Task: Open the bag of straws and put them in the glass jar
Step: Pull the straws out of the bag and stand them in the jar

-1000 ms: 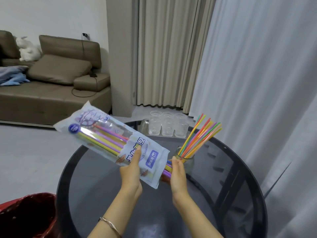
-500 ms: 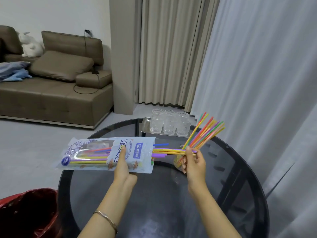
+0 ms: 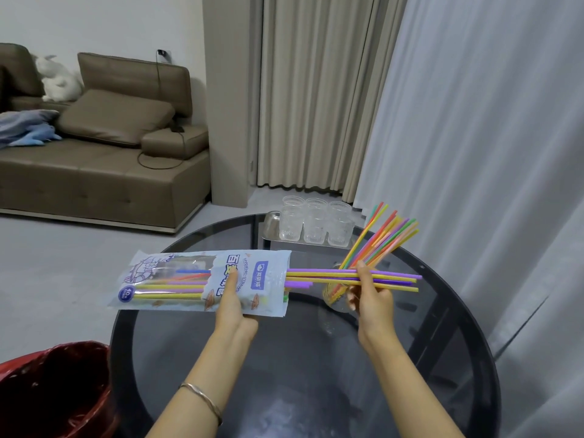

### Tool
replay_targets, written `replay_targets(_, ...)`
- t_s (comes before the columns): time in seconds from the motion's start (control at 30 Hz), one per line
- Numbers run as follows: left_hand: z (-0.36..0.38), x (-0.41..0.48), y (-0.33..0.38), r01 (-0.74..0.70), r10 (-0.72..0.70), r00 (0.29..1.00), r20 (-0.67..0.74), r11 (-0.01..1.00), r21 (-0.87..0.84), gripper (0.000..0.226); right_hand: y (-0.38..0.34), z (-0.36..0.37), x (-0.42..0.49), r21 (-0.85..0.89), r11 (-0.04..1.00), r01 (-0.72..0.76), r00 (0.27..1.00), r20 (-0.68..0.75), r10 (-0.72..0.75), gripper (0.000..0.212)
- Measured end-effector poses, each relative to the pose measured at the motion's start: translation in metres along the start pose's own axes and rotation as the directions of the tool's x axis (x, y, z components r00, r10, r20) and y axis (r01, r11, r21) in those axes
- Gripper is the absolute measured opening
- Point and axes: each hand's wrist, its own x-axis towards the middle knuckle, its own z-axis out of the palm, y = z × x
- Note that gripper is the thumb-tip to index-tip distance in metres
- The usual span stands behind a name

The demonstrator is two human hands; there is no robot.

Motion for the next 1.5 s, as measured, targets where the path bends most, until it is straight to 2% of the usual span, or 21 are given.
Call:
replay_targets(0.17,0.005,-0.007,-0.013,0.012,-0.012,1.000,0.009,1.000,0.018,0.008,0.005,0.002,-0.002,-0.043,0.999,-0.006,0.999,0.044,0.008,0.032)
replay_targets(0.27,0.007,-0.007,-0.018,0.028,-0.028,1.000,0.000,1.000,0.010,0.007,0.007,0.005,-0.002,-0.036,0.999,0.000,0.999,0.042,0.002,0.026)
replay_targets(0.53,0.014,0.013,-0.015,0.019,-0.019,1.000,-0.009,1.000,0.013,0.019,-0.021,-0.025,0.037,-0.050,0.990,0.134,0.981,-0.135,-0.140,0.023)
replay_targets(0.6,0.017,0.019,-0.015,-0.001,0.001,1.000,-0.013,1.000,0.023,0.025,-0.034,-0.033,0.052,-0.082,0.983,0.162,0.967,-0.187,-0.175,0.026)
replay_targets(0.7,0.019,0.031,-0.019,-0.025,0.025,1.000,-0.013,0.999,0.039,0.023,-0.054,-0.044,0.078,-0.138,0.962,0.235,0.934,-0.242,-0.263,0.033)
replay_targets(0.83,0.024,0.038,-0.025,-0.013,0.013,1.000,-0.001,0.999,0.048,0.009,-0.068,-0.053,0.108,-0.318,0.886,0.338,0.893,-0.190,-0.409,0.037)
replay_targets(0.97,0.029,0.041,-0.027,0.001,-0.001,1.000,0.003,0.999,0.051,0.007,-0.066,-0.052,0.130,-0.519,0.757,0.396,0.880,-0.021,-0.475,0.042)
replay_targets(1.03,0.029,0.043,-0.027,-0.002,0.002,1.000,0.011,0.999,0.051,0.007,-0.063,-0.046,0.136,-0.601,0.692,0.399,0.892,0.079,-0.446,0.050)
replay_targets(1.13,0.027,0.045,-0.026,-0.006,0.005,1.000,0.011,0.999,0.051,0.007,-0.057,-0.034,0.140,-0.694,0.616,0.374,0.919,0.188,-0.346,0.050)
replay_targets(1.3,0.027,0.045,-0.025,-0.005,0.004,1.000,0.023,0.999,0.047,0.008,-0.042,-0.019,0.154,-0.759,0.598,0.256,0.966,0.183,-0.182,0.050)
replay_targets(1.5,0.026,0.046,-0.028,-0.011,0.010,1.000,0.024,0.998,0.061,0.007,-0.031,-0.014,0.164,-0.821,0.538,0.191,0.980,0.191,-0.057,0.042)
